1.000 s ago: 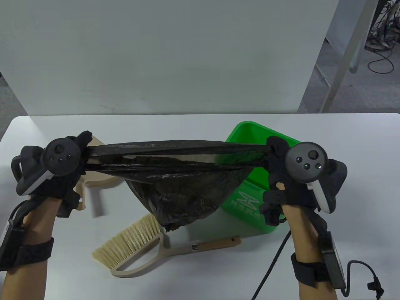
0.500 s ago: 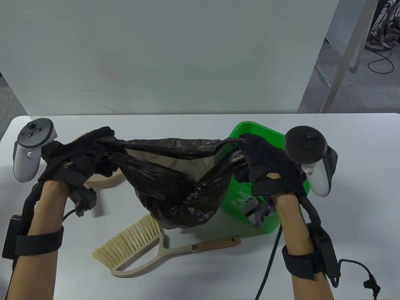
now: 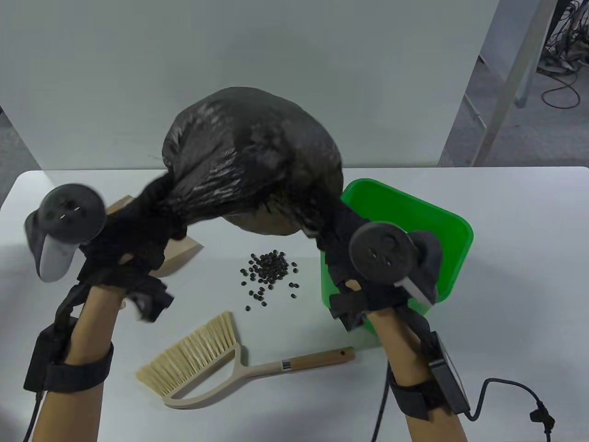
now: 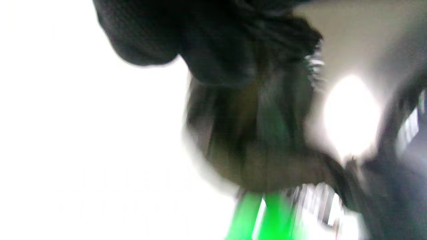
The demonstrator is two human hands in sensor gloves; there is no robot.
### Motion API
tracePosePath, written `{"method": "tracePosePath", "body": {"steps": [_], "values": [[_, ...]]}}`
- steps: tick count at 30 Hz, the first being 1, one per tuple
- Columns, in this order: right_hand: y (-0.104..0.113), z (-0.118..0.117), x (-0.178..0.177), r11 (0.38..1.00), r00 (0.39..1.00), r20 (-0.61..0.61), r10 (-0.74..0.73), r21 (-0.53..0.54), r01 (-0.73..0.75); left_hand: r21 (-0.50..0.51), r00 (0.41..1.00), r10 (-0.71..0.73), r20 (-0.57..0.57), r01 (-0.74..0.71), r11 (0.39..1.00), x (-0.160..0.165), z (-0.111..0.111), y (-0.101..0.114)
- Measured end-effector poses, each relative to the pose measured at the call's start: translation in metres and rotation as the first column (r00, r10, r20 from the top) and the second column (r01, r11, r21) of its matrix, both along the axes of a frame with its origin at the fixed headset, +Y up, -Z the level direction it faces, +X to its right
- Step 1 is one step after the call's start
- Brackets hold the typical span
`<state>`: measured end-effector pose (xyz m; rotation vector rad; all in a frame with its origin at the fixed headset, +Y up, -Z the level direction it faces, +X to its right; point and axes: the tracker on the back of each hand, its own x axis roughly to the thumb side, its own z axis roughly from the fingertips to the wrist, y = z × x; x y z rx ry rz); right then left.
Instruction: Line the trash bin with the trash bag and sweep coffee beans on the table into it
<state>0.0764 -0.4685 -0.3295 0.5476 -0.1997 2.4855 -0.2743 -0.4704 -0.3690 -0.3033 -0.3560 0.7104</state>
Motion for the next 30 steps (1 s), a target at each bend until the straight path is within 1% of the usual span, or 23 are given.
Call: {"method": "tracePosePath", "body": {"steps": [1, 2, 3, 6, 8, 9, 11, 13, 14, 15, 16, 18, 20, 21, 22, 23, 24, 25, 26, 27, 28, 29, 30], "values": [[-0.004, -0.001, -0.002, 0.998, 0.998, 0.001, -0.058, 0.002, 0.058, 0.010, 1.000, 0.005, -0.007, -0.005, 1.000, -0.001, -0.003, -0.007], [-0.007, 0.000, -0.002, 0.992, 0.992, 0.029, -0.123, 0.012, 0.123, 0.061, 0.995, 0.054, -0.089, -0.048, 0.997, -0.003, -0.004, -0.014], [-0.007, 0.000, -0.004, 0.990, 0.990, 0.025, -0.139, 0.030, 0.138, 0.113, 0.980, 0.106, -0.166, -0.088, 0.990, -0.006, -0.006, -0.017], [-0.006, 0.001, -0.006, 0.989, 0.989, 0.001, -0.150, -0.015, 0.150, 0.150, 0.969, 0.152, -0.196, -0.124, 0.981, -0.008, -0.010, -0.022], [-0.009, 0.003, -0.008, 0.970, 0.970, -0.016, -0.242, -0.040, 0.241, 0.193, 0.951, 0.215, -0.223, -0.174, 0.966, -0.007, -0.009, -0.025], [-0.012, 0.003, -0.010, 0.950, 0.951, -0.031, -0.308, -0.070, 0.305, 0.232, 0.932, 0.274, -0.239, -0.219, 0.948, -0.006, -0.008, -0.028], [-0.018, 0.004, -0.012, 0.906, 0.910, -0.050, -0.412, -0.127, 0.403, 0.253, 0.887, 0.384, -0.257, -0.322, 0.912, -0.003, -0.007, -0.034], [-0.026, 0.005, -0.015, 0.836, 0.846, -0.060, -0.529, -0.208, 0.508, 0.209, 0.858, 0.473, -0.201, -0.434, 0.876, 0.003, -0.006, -0.041], [-0.028, 0.006, -0.016, 0.812, 0.826, -0.059, -0.561, -0.232, 0.535, 0.183, 0.849, 0.495, -0.185, -0.466, 0.866, 0.005, -0.005, -0.042], [-0.030, 0.007, -0.018, 0.769, 0.789, -0.053, -0.612, -0.271, 0.578, 0.145, 0.829, 0.534, -0.165, -0.515, 0.845, 0.009, -0.004, -0.045], [-0.032, 0.008, -0.020, 0.733, 0.756, -0.055, -0.652, -0.300, 0.610, 0.111, 0.809, 0.572, -0.135, -0.561, 0.820, 0.014, -0.002, -0.047], [-0.033, 0.011, -0.023, 0.685, 0.710, -0.064, -0.701, -0.337, 0.646, 0.045, 0.782, 0.618, -0.076, -0.617, 0.786, 0.024, 0.001, -0.048], [-0.032, 0.014, -0.026, 0.658, 0.673, -0.096, -0.734, -0.346, 0.669, -0.060, 0.718, 0.696, 0.011, -0.694, 0.717, 0.038, 0.006, -0.048], [-0.031, 0.016, -0.027, 0.652, 0.661, -0.109, -0.742, -0.347, 0.674, -0.091, 0.692, 0.721, 0.036, -0.716, 0.692, 0.043, 0.007, -0.047], [-0.028, 0.019, -0.028, 0.641, 0.641, -0.134, -0.756, -0.348, 0.684, -0.162, 0.632, 0.769, 0.099, -0.752, 0.639, 0.053, 0.010, -0.044], [-0.023, 0.023, -0.030, 0.632, 0.615, -0.170, -0.770, -0.340, 0.697, -0.236, 0.551, 0.818, 0.164, -0.783, 0.575, 0.065, 0.014, -0.039], [-0.020, 0.025, -0.030, 0.626, 0.598, -0.196, -0.777, -0.330, 0.706, -0.269, 0.503, 0.842, 0.194, -0.798, 0.539, 0.072, 0.018, -0.034], [-0.011, 0.030, -0.031, 0.617, 0.569, -0.239, -0.787, -0.302, 0.727, -0.299, 0.438, 0.867, 0.240, -0.816, 0.495, 0.085, 0.024, -0.024], [-0.004, 0.035, -0.031, 0.609, 0.547, -0.273, -0.792, -0.277, 0.743, -0.302, 0.404, 0.868, 0.288, -0.822, 0.483, 0.097, 0.029, -0.013], [0.005, 0.041, -0.030, 0.603, 0.528, -0.313, -0.790, -0.237, 0.761, -0.289, 0.397, 0.854, 0.336, -0.820, 0.495, 0.107, 0.034, -0.002], [0.015, 0.046, -0.028, 0.603, 0.523, -0.349, -0.777, -0.179, 0.777, -0.245, 0.413, 0.824, 0.387, -0.816, 0.524, 0.117, 0.039, 0.011], [0.027, 0.053, -0.023, 0.608, 0.531, -0.388, -0.753, -0.103, 0.787, -0.193, 0.426, 0.790, 0.441, -0.815, 0.547, 0.127, 0.043, 0.025], [0.037, 0.061, -0.019, 0.611, 0.539, -0.427, -0.726, -0.042, 0.790, -0.161, 0.418, 0.769, 0.484, -0.821, 0.548, 0.137, 0.047, 0.036]]}}
